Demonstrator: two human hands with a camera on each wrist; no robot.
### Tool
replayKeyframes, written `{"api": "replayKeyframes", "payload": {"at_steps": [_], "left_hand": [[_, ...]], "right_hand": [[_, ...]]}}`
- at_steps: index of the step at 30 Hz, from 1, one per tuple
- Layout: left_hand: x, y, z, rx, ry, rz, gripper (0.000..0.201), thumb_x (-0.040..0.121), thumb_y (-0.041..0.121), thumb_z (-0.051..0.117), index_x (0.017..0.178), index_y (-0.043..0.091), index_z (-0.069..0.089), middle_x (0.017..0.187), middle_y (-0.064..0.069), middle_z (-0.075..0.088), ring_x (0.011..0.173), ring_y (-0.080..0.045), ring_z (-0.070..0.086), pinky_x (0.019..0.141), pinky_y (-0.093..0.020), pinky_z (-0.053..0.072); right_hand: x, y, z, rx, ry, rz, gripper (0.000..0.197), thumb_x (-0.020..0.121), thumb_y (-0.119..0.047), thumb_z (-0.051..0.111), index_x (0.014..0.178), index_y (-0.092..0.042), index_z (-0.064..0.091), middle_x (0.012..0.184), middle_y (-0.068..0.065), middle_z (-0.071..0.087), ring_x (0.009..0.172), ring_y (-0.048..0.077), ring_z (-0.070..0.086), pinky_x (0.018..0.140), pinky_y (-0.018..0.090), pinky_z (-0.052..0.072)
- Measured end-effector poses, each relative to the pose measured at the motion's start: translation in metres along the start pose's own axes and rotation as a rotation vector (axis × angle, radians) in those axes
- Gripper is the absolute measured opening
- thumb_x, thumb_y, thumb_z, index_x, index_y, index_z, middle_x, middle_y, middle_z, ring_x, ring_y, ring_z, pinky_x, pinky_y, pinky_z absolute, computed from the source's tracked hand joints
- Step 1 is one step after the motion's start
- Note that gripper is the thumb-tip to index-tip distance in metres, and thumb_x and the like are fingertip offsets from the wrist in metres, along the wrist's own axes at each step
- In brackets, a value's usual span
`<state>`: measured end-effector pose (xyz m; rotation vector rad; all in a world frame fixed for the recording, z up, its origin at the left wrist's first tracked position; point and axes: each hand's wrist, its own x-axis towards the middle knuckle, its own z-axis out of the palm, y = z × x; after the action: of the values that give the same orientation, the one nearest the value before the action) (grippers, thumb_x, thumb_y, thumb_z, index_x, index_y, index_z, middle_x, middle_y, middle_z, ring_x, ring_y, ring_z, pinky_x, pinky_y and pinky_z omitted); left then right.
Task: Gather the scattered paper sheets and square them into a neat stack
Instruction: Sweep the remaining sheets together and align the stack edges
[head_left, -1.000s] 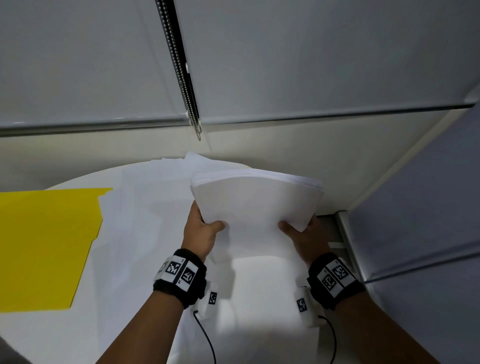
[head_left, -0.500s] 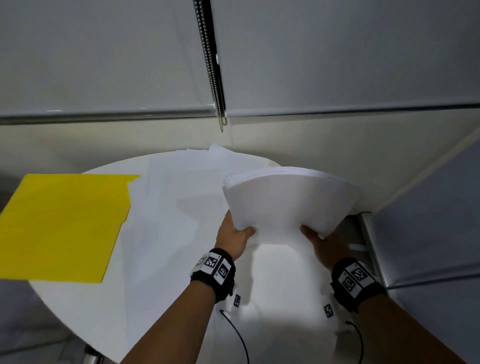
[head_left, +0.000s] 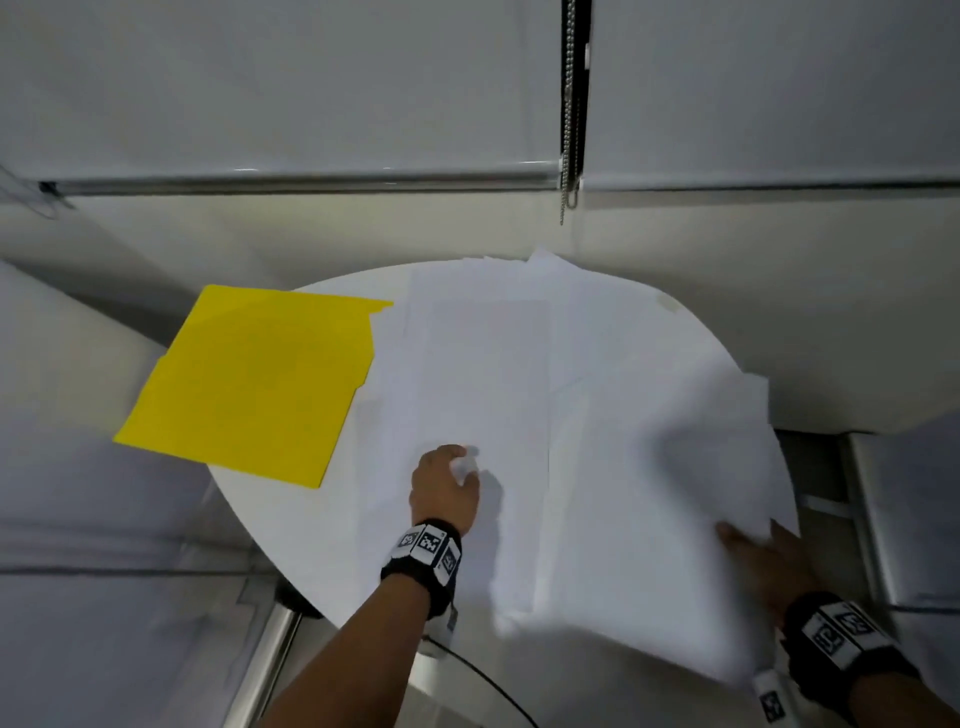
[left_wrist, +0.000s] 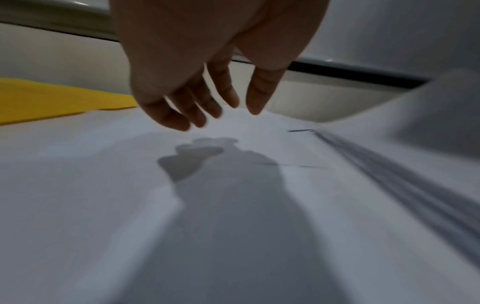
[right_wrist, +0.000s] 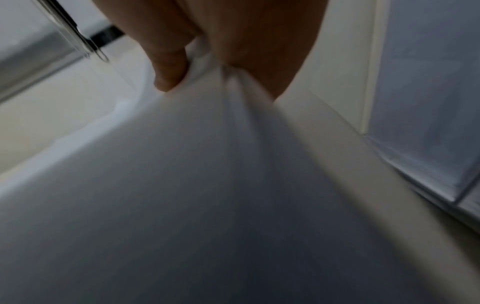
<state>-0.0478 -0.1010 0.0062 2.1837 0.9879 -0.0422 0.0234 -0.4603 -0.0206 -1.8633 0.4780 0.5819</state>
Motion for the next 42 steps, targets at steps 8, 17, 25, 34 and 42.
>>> {"api": "replayKeyframes", "payload": {"at_steps": [8,17,25,34,42], "left_hand": [[0.028,-0.062,-0.031,0.218,0.058,-0.578,0.102,0.065,0.069,0.073,0.135,0.003,0.039,0.14,-0.019,0.034,0.13,-0.038,0.036,0.107,-0.048,0.035],[0.025,-0.047,-0.022,0.107,0.108,-0.572,0.088,0.074,0.05,0.076,0.137,0.006,0.034,0.135,-0.021,0.045,0.124,-0.04,0.045,0.099,-0.049,0.041],[0.036,-0.047,-0.047,-0.071,0.048,-0.48,0.068,0.078,0.051,0.074,0.126,0.007,0.052,0.122,-0.016,0.062,0.11,-0.038,0.059,0.088,-0.041,0.05],[0.033,-0.025,-0.058,0.033,0.065,-0.312,0.04,0.086,0.032,0.071,0.113,0.003,0.066,0.114,-0.02,0.068,0.102,-0.038,0.064,0.082,-0.036,0.05],[0.014,0.016,-0.121,0.08,0.255,0.073,0.031,0.087,0.023,0.07,0.108,0.001,0.07,0.106,-0.023,0.071,0.097,-0.039,0.066,0.075,-0.035,0.046]], "right_hand": [[0.002,0.001,0.01,-0.146,-0.047,0.002,0.044,0.088,-0.022,0.067,0.126,-0.004,0.058,0.119,0.015,0.063,0.102,0.027,0.057,0.094,0.034,0.041],[0.002,-0.001,0.013,-0.23,-0.021,-0.013,0.044,0.088,-0.021,0.068,0.126,-0.002,0.058,0.123,0.02,0.062,0.115,0.035,0.057,0.094,0.033,0.038],[0.002,0.0,0.014,-0.252,-0.026,-0.017,0.045,0.088,-0.024,0.067,0.125,-0.002,0.058,0.122,0.02,0.062,0.113,0.036,0.057,0.094,0.035,0.04],[0.008,0.004,0.012,-0.274,-0.043,-0.026,0.045,0.087,-0.026,0.068,0.126,-0.004,0.058,0.122,0.019,0.063,0.114,0.035,0.058,0.097,0.038,0.041],[0.01,0.004,0.01,-0.256,-0.089,0.002,0.048,0.089,-0.03,0.065,0.129,-0.006,0.056,0.123,0.017,0.062,0.113,0.034,0.057,0.097,0.037,0.042]]}}
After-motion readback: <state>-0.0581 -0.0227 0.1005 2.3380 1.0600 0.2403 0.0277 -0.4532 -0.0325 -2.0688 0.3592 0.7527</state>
